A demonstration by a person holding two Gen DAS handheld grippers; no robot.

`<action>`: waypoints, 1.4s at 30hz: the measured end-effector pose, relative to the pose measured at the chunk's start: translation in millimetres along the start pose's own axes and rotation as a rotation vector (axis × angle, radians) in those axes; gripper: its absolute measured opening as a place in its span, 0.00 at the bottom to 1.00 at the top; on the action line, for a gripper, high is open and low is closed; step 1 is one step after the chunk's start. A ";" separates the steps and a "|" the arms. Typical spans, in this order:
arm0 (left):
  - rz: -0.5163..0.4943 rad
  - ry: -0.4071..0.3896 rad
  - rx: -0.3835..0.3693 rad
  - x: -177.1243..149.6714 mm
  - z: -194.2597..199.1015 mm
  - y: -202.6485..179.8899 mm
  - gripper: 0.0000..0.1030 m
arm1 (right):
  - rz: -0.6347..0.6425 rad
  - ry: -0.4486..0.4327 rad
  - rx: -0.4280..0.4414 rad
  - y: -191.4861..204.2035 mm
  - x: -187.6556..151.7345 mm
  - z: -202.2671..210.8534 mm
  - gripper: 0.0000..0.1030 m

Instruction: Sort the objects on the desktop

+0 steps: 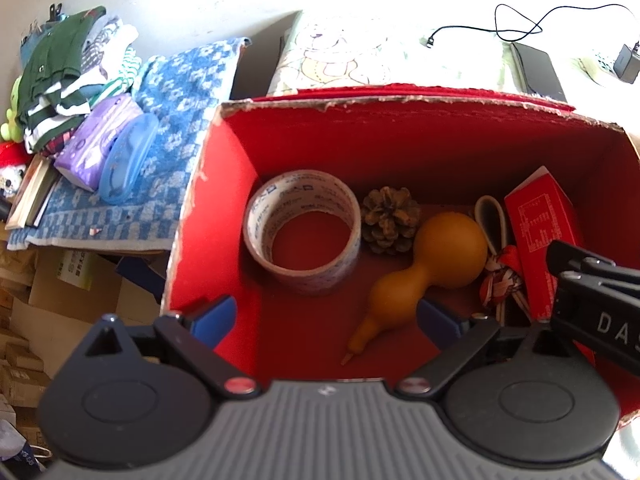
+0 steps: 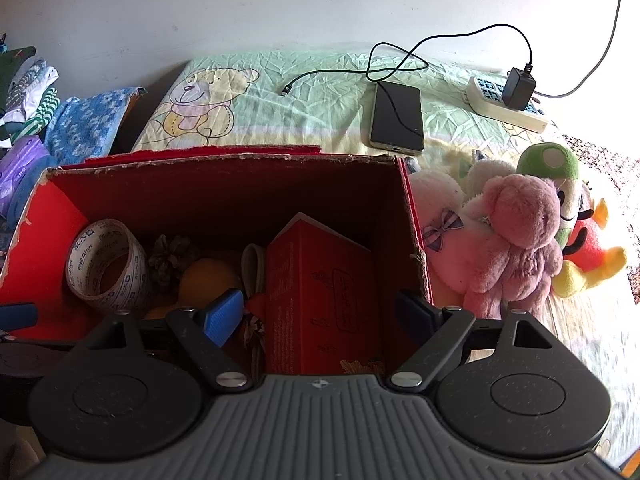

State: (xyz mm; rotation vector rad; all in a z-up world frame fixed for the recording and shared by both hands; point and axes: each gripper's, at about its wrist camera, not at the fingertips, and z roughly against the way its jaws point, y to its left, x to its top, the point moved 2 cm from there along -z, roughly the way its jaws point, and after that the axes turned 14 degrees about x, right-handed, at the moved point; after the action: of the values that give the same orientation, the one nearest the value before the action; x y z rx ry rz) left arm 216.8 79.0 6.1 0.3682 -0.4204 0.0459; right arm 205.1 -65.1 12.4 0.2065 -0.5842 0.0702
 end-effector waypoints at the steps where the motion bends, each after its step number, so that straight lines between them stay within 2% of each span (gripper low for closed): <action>1: -0.001 0.000 -0.002 -0.2 0.4 0.0 0.94 | -0.001 0.000 0.001 -0.1 0.0 0.1 0.83; 21: 0.012 0.037 -0.033 -3.4 -5.9 4.7 0.95 | -0.008 0.022 0.019 3.5 -1.8 -3.4 0.83; 42: 0.005 0.034 -0.022 0.6 -10.8 0.4 0.95 | -0.014 0.032 0.014 1.9 2.0 -10.1 0.83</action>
State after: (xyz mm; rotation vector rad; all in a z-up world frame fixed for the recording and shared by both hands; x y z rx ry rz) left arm 221.5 83.3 -2.7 0.3444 -0.3880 0.0525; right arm 212.0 -61.0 5.6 0.2221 -0.5506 0.0642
